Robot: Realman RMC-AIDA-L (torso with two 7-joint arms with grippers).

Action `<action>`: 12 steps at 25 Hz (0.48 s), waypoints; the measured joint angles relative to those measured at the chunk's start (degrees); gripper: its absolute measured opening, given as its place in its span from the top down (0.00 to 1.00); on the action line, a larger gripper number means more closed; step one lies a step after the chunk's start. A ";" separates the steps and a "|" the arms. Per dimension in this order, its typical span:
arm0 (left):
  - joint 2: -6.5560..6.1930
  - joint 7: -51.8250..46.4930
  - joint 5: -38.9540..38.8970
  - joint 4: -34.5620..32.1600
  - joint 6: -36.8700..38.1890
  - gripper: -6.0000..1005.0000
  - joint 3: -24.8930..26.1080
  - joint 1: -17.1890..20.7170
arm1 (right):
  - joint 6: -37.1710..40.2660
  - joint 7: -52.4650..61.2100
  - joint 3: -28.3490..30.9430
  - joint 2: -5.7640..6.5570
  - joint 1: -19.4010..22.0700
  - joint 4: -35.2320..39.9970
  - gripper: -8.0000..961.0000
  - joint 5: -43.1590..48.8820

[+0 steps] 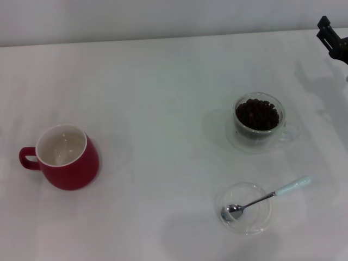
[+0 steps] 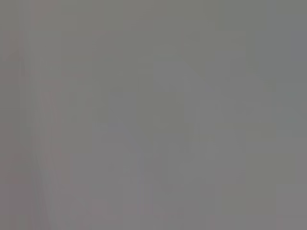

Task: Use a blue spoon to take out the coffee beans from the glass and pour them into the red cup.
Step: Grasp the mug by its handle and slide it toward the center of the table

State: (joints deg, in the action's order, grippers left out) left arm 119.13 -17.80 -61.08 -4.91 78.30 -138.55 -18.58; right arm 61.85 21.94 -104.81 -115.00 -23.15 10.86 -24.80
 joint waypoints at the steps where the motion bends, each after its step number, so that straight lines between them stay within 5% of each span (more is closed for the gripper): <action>1: 0.03 -0.06 -0.01 -0.04 0.63 0.25 -0.01 0.45 | 0.32 0.00 0.02 0.03 0.26 0.16 0.09 0.02; 12: 0.26 -0.22 2.38 -3.25 5.12 0.25 -0.34 6.43 | 0.83 0.02 0.12 0.12 1.24 -0.04 0.09 0.00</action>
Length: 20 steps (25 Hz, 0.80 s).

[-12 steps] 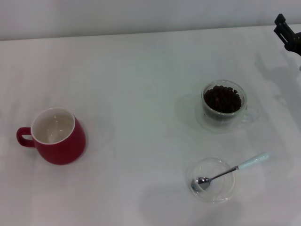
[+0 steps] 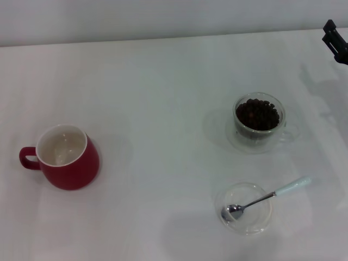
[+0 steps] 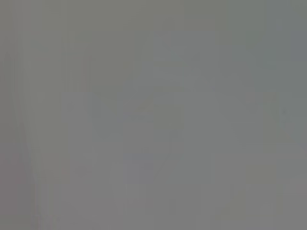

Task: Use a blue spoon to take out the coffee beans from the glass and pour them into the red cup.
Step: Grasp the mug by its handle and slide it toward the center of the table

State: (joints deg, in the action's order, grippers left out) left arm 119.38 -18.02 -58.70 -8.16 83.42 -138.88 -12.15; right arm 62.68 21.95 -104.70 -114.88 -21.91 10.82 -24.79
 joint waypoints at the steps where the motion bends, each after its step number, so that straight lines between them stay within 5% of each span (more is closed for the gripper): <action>1: 0.02 0.00 0.19 -0.20 0.55 0.25 -0.06 0.75 | 0.01 0.00 -0.01 0.01 0.16 0.10 0.09 0.01; 10: -0.06 0.48 0.36 -0.57 7.05 0.25 -7.39 7.09 | 1.62 -0.31 -0.29 0.01 0.26 -0.18 0.09 0.07; 20: -0.02 3.84 0.76 5.54 7.46 0.25 -18.14 8.78 | 1.67 -0.51 -0.41 0.08 -0.32 -0.27 0.09 0.19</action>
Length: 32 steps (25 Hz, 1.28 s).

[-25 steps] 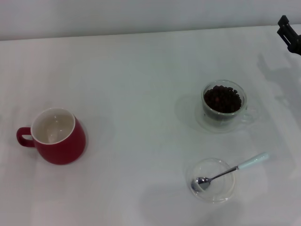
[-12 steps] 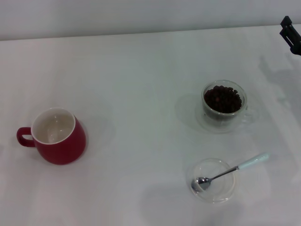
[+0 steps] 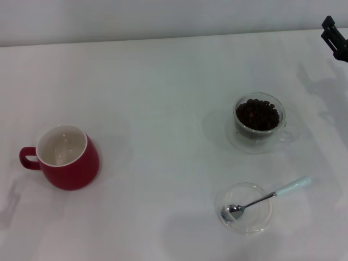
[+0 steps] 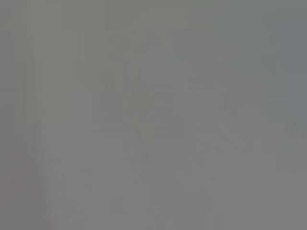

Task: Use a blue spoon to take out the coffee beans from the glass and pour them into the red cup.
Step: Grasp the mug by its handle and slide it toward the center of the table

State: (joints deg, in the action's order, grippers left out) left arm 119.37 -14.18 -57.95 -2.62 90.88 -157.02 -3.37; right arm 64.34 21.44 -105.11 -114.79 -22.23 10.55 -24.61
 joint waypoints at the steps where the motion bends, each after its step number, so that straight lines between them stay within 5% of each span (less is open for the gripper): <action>1: 0.00 1.36 0.56 0.16 -0.22 0.25 -0.38 0.11 | 0.00 -0.03 -0.01 0.00 -0.04 -0.01 0.09 0.00; 8: -0.15 8.79 4.02 0.53 -3.85 0.24 -1.41 -0.93 | -0.38 -0.10 -0.11 -0.13 -0.08 -0.01 0.09 0.09; 32: -0.31 9.52 6.59 2.10 -10.50 0.25 -1.45 -5.91 | -0.09 -0.01 -0.19 -0.25 0.59 -0.01 0.09 0.08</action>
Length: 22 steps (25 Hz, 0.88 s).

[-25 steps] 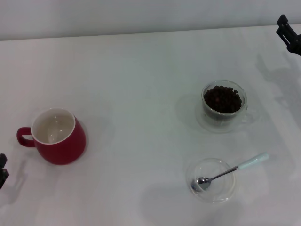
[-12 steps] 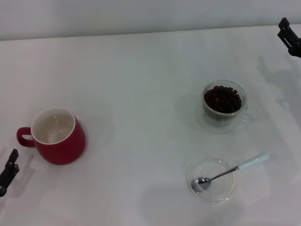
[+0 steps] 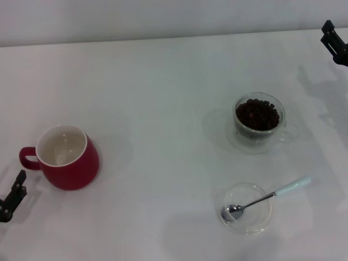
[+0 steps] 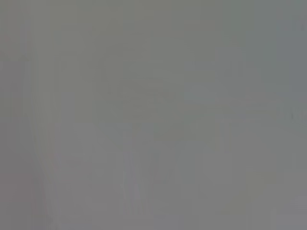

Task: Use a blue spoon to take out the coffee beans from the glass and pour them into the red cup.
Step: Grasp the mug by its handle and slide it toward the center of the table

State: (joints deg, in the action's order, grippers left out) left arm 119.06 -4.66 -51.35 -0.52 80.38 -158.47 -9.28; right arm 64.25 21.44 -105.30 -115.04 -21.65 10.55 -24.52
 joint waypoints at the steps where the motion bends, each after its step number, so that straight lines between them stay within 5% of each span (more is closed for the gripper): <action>1: 0.01 0.00 0.00 0.00 -0.35 0.25 0.00 -0.18 | 0.00 0.02 0.00 0.00 0.02 0.00 0.09 0.00; 22: 0.23 2.69 -0.01 -0.39 -5.75 0.25 0.14 -3.85 | 0.08 0.10 -0.64 0.00 0.52 0.00 0.09 0.00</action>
State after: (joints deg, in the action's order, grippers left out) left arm 119.29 -1.98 -51.37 -0.92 74.63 -158.33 -13.13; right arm 64.33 21.54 -105.94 -115.05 -21.13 10.55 -24.52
